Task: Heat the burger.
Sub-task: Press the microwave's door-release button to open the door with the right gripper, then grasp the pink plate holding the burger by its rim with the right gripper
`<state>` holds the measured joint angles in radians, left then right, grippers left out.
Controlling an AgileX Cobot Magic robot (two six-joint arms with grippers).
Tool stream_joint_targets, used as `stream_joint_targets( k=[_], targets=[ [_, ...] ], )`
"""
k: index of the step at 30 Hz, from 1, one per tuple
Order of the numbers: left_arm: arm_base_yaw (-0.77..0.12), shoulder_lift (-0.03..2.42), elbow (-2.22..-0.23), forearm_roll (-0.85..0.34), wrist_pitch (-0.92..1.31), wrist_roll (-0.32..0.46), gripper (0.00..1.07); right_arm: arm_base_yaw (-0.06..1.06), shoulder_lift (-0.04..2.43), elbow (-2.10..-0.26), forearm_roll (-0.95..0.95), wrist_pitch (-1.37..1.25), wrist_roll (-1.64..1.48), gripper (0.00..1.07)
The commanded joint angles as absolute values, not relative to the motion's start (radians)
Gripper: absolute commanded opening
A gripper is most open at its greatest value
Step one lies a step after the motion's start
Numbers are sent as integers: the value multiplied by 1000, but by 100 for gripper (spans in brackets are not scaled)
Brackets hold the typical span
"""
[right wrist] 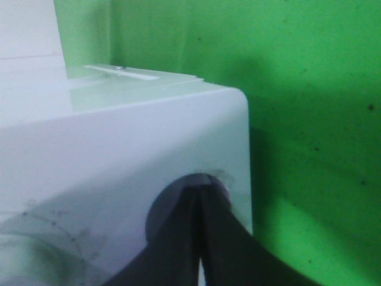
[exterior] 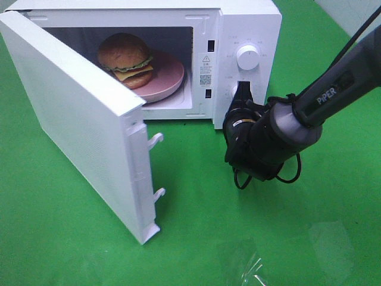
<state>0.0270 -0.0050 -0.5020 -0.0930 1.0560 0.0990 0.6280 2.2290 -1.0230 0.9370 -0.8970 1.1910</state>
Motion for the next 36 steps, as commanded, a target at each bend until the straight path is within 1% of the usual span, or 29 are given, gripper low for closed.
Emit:
stream_joint_targets(
  k=[1,4,7,9,12,14,17,21,24,26,28,31,33,34,35,36],
  targets=[
    [31,-25,-500,-96,1043,97,85,596,2178,-1049,811,-1024,1179,0],
    [31,-25,-500,-96,1043,97,85,619,2157,-996,820,-990,1180,0],
    [31,-25,-500,-96,1043,97,85,623,2150,-981,820,-969,1180,0],
    [31,-25,-500,-96,1043,97,85,642,2128,-930,817,-906,1180,0],
    [31,-25,-500,-96,1043,97,85,650,2122,-919,816,-886,1180,0],
    [31,-25,-500,-96,1043,97,85,661,2097,-872,797,-823,1175,0],
    [31,-25,-500,-96,1043,97,85,667,2088,-858,797,-809,1172,0],
    [31,-25,-500,-96,1043,97,85,680,2019,-774,778,-776,1121,0],
    [31,-25,-500,-96,1043,97,85,680,2005,-761,766,-770,1109,0],
    [31,-25,-500,-96,1043,97,85,680,1966,-736,764,-744,1071,0],
    [31,-25,-500,-96,1043,97,85,680,1875,-684,764,-662,925,0],
    [31,-25,-500,-96,1043,97,85,680,1837,-668,764,-615,849,0],
    [31,-25,-500,-96,1043,97,85,680,1764,-647,764,-520,687,0],
    [31,-25,-500,-96,1043,97,85,680,1764,-647,764,-520,687,0],
    [31,-25,-500,-96,1043,97,85,680,1722,-646,764,-457,572,0],
    [31,-25,-500,-96,1043,97,85,680,1722,-646,764,-457,572,0]
  ],
)
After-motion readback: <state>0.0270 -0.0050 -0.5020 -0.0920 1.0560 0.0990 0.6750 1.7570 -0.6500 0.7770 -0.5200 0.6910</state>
